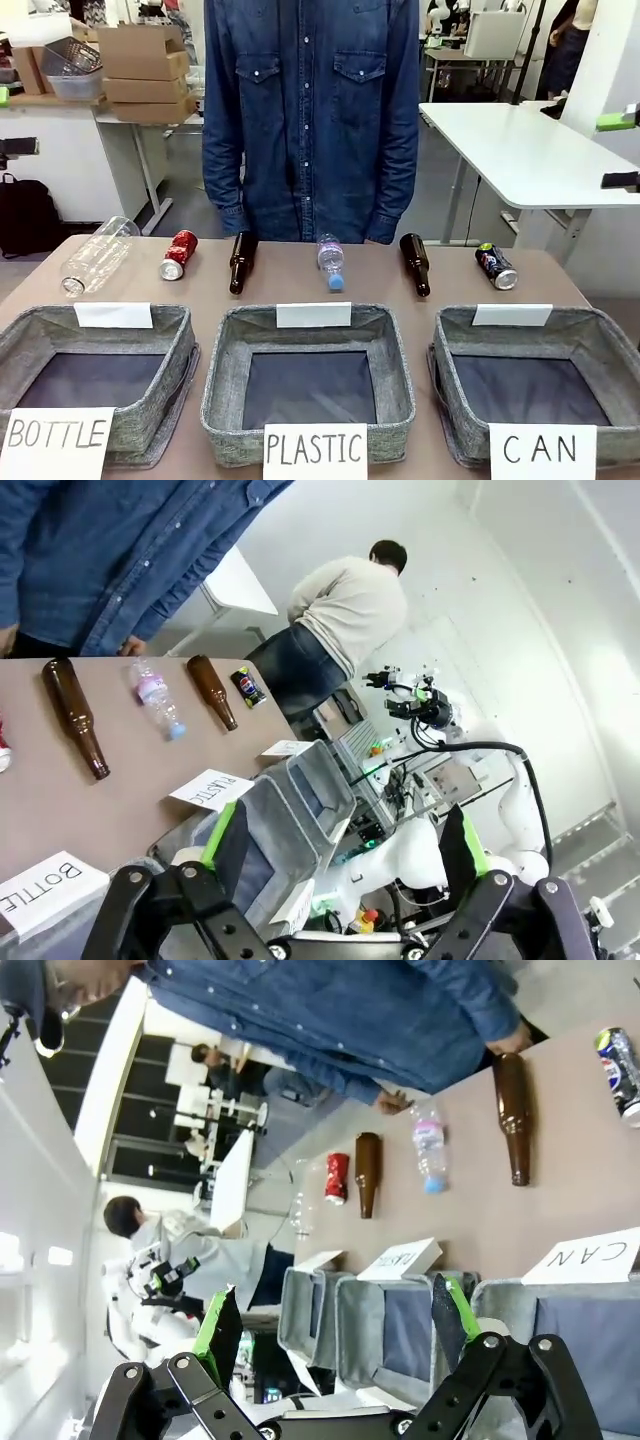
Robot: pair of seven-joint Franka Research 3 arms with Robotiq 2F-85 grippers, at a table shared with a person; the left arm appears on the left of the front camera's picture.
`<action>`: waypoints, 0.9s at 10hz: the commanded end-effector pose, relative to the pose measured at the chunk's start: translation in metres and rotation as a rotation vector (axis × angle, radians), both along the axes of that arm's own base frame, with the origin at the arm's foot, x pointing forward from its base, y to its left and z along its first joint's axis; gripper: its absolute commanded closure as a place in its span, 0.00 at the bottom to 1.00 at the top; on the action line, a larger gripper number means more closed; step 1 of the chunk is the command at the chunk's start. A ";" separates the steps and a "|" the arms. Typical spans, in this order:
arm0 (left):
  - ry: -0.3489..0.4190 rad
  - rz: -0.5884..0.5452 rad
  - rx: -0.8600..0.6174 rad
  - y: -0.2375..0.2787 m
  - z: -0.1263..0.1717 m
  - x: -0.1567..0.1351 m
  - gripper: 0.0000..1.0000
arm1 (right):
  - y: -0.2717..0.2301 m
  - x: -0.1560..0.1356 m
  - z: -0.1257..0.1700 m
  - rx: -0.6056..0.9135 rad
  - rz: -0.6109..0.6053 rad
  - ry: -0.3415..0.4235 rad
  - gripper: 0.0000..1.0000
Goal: Sort the can waste into the basket.
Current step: Pick up the can waste from the table and place it in the right Fabric basket.
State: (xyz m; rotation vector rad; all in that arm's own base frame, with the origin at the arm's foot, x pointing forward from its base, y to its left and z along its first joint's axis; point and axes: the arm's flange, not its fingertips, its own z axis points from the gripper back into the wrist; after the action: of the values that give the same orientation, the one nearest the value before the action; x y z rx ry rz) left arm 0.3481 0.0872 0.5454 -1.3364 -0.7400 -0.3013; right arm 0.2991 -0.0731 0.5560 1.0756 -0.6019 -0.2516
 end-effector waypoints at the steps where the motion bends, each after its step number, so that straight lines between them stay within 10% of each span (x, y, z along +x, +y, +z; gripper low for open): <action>1: -0.031 -0.018 0.024 0.003 0.008 -0.003 0.00 | 0.006 0.004 0.001 0.013 0.049 -0.022 0.00; 4: -0.031 -0.018 0.024 0.003 0.008 -0.003 0.00 | 0.009 0.000 0.000 0.008 0.038 0.005 0.00; 7: -0.031 -0.018 0.024 0.003 0.008 -0.003 0.00 | 0.049 0.074 -0.021 -0.996 -0.269 0.317 0.00; 9: -0.031 -0.018 0.024 0.003 0.008 -0.003 0.00 | 0.054 0.101 -0.046 -1.238 -0.212 0.453 0.00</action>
State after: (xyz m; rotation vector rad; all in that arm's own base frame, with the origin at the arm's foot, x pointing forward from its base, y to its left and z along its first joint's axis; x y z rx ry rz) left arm 0.3454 0.0900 0.5517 -1.3184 -0.7334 -0.3200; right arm 0.4041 -0.0119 0.4965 0.2140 -0.6237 -0.2037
